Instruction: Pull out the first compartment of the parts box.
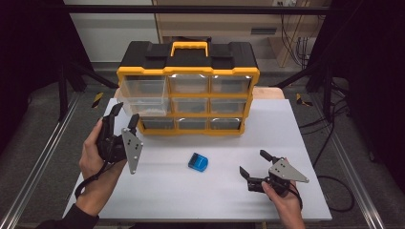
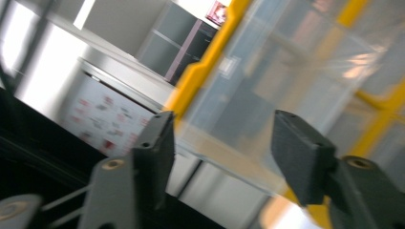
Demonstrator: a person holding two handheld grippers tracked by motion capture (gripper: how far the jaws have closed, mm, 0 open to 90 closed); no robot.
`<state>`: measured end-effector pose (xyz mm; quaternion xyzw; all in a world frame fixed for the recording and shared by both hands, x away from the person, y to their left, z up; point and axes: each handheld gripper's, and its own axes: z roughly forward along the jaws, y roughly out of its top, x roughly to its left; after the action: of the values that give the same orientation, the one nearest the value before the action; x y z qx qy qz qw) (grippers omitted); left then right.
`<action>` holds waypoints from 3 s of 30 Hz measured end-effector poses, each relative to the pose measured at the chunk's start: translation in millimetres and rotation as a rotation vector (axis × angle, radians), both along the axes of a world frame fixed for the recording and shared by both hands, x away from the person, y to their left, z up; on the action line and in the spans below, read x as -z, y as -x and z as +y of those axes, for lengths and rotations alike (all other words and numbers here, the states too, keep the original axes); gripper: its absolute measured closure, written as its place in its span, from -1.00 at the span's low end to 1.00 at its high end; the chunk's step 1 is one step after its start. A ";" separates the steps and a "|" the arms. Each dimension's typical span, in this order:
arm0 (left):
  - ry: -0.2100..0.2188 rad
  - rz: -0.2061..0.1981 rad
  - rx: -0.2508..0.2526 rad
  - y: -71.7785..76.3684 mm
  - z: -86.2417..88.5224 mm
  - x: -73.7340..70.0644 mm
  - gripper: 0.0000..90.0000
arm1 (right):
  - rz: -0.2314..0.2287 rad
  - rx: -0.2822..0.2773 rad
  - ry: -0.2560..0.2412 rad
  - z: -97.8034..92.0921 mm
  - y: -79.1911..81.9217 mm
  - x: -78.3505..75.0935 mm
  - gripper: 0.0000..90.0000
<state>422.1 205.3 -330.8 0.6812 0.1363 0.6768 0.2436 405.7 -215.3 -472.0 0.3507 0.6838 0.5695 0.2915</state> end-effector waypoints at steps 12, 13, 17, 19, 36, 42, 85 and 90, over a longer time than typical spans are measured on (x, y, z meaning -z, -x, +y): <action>0.195 0.160 0.035 8.0 9.1 28.2 -0.52 | 0.005 0.001 0.009 1.2 -0.4 0.2 -0.86; 0.202 0.172 0.037 8.0 9.9 29.8 -0.52 | 0.005 0.000 0.009 1.4 -0.4 0.0 -0.86; 0.306 0.242 0.076 7.0 15.8 38.2 -0.57 | 0.002 -0.004 0.011 2.5 -0.3 -0.4 -0.86; 0.339 0.274 0.086 5.2 18.9 44.8 -0.59 | 0.005 -0.004 0.016 3.1 -0.4 -0.3 -0.85; 0.626 0.489 0.287 -7.1 38.0 96.9 -0.86 | 0.081 -0.010 0.091 15.5 -2.7 -3.3 -0.84; 0.637 0.523 0.334 -5.4 34.2 111.7 -0.90 | 0.115 -0.022 0.076 18.9 -1.9 -8.5 -0.86; 0.707 0.540 0.375 -11.0 58.0 121.8 -0.93 | 0.287 -0.187 0.368 130.0 -48.8 -30.2 -0.86; 0.720 0.534 0.377 -11.4 60.6 121.2 -0.93 | 0.303 -0.198 0.395 137.9 -50.8 -26.3 -0.86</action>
<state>433.5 265.9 -452.1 0.7163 0.2940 0.3323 0.5386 456.6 -77.4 -445.7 0.3000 0.8484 0.3918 0.1913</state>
